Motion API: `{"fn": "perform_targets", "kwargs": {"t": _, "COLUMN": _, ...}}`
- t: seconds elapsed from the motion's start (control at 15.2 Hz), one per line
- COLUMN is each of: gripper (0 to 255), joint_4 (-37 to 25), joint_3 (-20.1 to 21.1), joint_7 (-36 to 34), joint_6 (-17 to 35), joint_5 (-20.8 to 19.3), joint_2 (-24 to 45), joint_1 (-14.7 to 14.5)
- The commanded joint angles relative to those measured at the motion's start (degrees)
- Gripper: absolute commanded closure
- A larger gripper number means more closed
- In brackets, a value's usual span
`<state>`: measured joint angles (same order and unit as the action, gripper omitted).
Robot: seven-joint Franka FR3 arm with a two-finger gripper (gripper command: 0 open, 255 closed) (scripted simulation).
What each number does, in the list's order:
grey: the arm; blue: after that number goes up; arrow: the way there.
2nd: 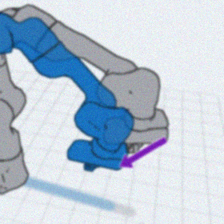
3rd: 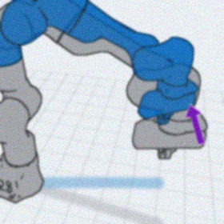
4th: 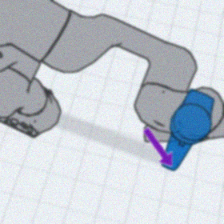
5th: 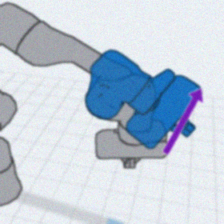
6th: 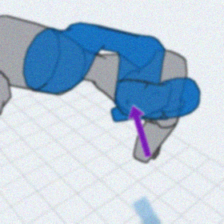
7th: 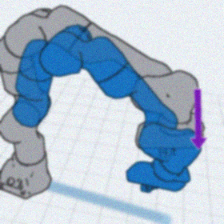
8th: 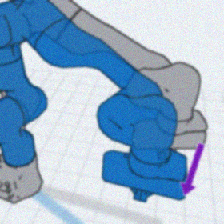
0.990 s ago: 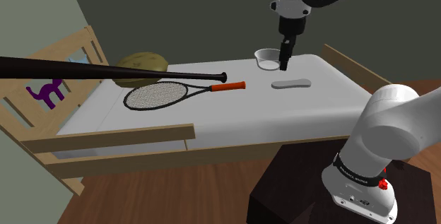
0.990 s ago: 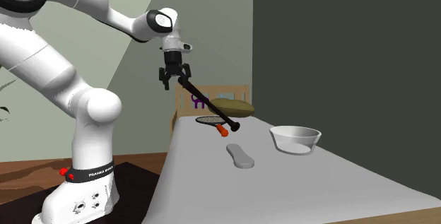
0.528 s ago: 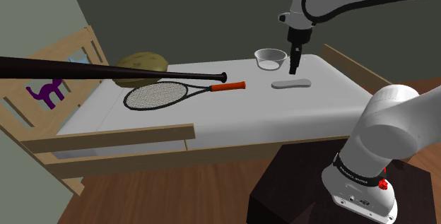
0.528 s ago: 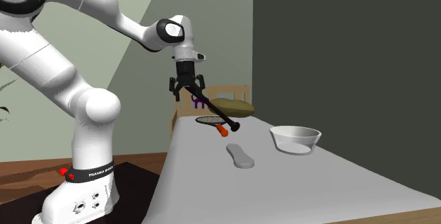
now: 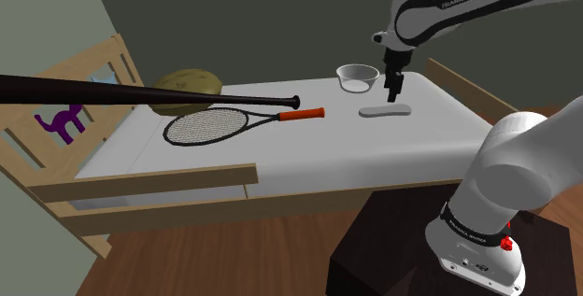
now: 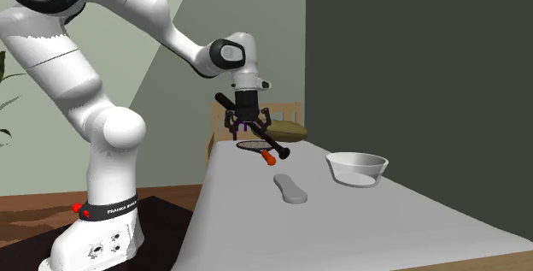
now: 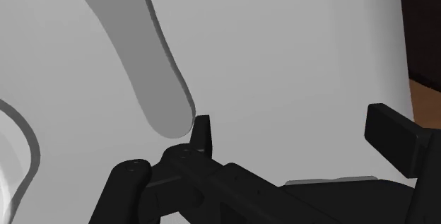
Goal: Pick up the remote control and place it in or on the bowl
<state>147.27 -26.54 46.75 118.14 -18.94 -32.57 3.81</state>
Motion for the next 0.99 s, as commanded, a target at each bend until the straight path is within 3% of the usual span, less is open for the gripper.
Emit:
{"fn": "perform_targets", "kwargs": {"t": 0.0, "gripper": 0, "joint_4": -0.1, "joint_3": -3.7, "joint_7": 4.9, "joint_6": 3.7, "joint_5": -0.7, "joint_2": 3.3, "joint_1": -0.2}}
{"fn": "perform_targets", "kwargs": {"t": 0.2, "gripper": 0, "joint_4": -2.3, "joint_3": -9.1, "joint_7": 12.2, "joint_6": 8.3, "joint_5": 0.4, "joint_2": 9.7, "joint_1": -1.8}}
{"fn": "perform_targets", "kwargs": {"t": 0.4, "gripper": 0, "joint_4": -5.3, "joint_3": -14.5, "joint_7": 20.7, "joint_6": 12.7, "joint_5": 3.9, "joint_2": 17.1, "joint_1": -4.2}}
{"fn": "perform_targets", "kwargs": {"t": 0.66, "gripper": 0, "joint_4": -10.5, "joint_3": -20.9, "joint_7": 35.3, "joint_6": 17.5, "joint_5": 14.5, "joint_2": 29.3, "joint_1": -7.7}}
{"fn": "perform_targets", "kwargs": {"t": 0.92, "gripper": 0, "joint_4": -10.6, "joint_3": -21.1, "joint_7": 39.6, "joint_6": 20.4, "joint_5": 19.2, "joint_2": 33.7, "joint_1": -7.5}}
